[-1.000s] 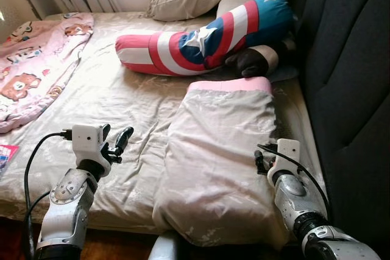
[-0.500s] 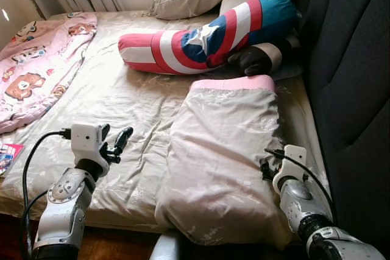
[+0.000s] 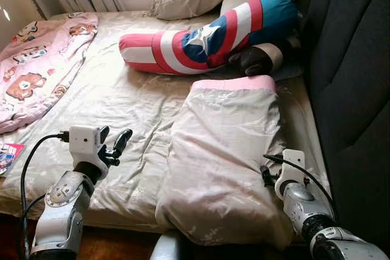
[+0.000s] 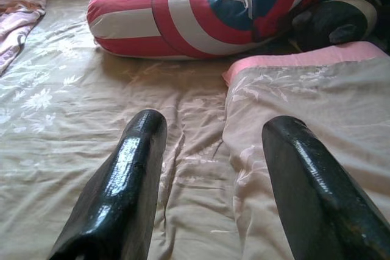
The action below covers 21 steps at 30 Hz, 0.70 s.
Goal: Clean up the room
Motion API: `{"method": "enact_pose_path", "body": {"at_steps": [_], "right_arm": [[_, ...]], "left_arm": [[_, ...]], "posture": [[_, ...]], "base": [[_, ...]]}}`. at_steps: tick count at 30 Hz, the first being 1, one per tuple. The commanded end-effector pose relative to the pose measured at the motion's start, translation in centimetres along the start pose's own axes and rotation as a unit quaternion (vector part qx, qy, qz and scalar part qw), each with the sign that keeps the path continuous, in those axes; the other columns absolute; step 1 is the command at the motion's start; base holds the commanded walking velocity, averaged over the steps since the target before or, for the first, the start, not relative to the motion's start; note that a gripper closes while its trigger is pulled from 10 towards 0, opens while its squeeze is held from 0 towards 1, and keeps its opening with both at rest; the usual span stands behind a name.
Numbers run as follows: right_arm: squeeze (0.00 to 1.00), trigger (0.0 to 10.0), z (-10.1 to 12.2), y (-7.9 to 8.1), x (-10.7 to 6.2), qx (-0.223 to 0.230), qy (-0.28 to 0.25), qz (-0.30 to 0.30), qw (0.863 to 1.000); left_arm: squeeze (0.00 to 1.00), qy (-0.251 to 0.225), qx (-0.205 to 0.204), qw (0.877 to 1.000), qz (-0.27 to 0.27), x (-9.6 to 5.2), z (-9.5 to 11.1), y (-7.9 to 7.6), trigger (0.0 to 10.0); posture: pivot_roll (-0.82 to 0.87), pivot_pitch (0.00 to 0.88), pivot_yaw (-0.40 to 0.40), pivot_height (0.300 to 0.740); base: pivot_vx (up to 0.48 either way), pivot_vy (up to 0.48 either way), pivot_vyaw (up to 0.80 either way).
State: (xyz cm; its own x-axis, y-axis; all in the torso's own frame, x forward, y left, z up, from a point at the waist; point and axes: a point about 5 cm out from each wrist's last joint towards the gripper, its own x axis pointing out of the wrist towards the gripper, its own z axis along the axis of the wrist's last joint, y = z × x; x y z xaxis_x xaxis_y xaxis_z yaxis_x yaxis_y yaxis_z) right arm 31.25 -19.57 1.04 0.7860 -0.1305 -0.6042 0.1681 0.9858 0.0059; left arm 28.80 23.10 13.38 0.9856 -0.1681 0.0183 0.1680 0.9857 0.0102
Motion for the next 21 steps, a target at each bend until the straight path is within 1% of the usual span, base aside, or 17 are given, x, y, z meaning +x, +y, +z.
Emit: {"method": "enact_pose_path", "body": {"at_steps": [1, 5, 10, 14, 16, 19, 21], "right_arm": [[0.00, 10.0, -2.6, 0.4, -0.2, 0.004, 0.051, 0.007, 0.999], [0.00, 10.0, -4.1, 0.7, -0.5, 0.019, 0.087, 0.014, 0.996], [0.00, 10.0, -4.7, 0.6, -0.6, 0.034, 0.099, 0.010, 0.994], [0.00, 10.0, -5.3, 0.7, -0.7, 0.032, 0.110, 0.010, 0.993], [0.00, 10.0, -6.2, 1.2, -1.0, 0.048, 0.127, 0.026, 0.990], [0.00, 10.0, -6.5, 1.4, -1.0, 0.056, 0.132, 0.033, 0.989], [0.00, 10.0, -7.1, 1.7, -1.2, 0.052, 0.142, 0.041, 0.988]], "left_arm": [[0.00, -0.001, 0.011, 1.000, 0.013, -0.6, 0.5, 1.0, 10.0], [0.00, 0.000, 0.012, 1.000, 0.014, -0.8, 0.6, 1.0, 10.0], [0.00, 0.001, 0.012, 1.000, 0.014, -0.9, 0.6, 1.1, 10.0], [0.00, 0.003, 0.014, 1.000, 0.015, -1.0, 0.7, 1.2, 10.0], [0.00, 0.004, 0.014, 1.000, 0.015, -1.1, 0.7, 1.2, 10.0], [0.00, 0.004, 0.013, 1.000, 0.015, -1.1, 0.7, 1.2, 10.0], [0.00, 0.004, 0.013, 1.000, 0.017, -1.2, 0.7, 1.2, 10.0]], "posture": [[0.20, 0.108, 0.124, 0.653], [0.20, 0.114, 0.127, 0.653], [0.21, 0.117, 0.129, 0.653], [0.21, 0.123, 0.129, 0.653], [0.21, 0.127, 0.129, 0.653], [0.22, 0.131, 0.127, 0.653], [0.22, 0.135, 0.125, 0.653]], "base": [[0.000, 0.000, 0.00], [0.000, 0.000, 0.00], [0.000, 0.000, 0.00], [0.000, 0.000, 0.00], [0.000, 0.000, 0.00], [0.000, 0.000, 0.00], [0.000, 0.000, 0.00]]}}
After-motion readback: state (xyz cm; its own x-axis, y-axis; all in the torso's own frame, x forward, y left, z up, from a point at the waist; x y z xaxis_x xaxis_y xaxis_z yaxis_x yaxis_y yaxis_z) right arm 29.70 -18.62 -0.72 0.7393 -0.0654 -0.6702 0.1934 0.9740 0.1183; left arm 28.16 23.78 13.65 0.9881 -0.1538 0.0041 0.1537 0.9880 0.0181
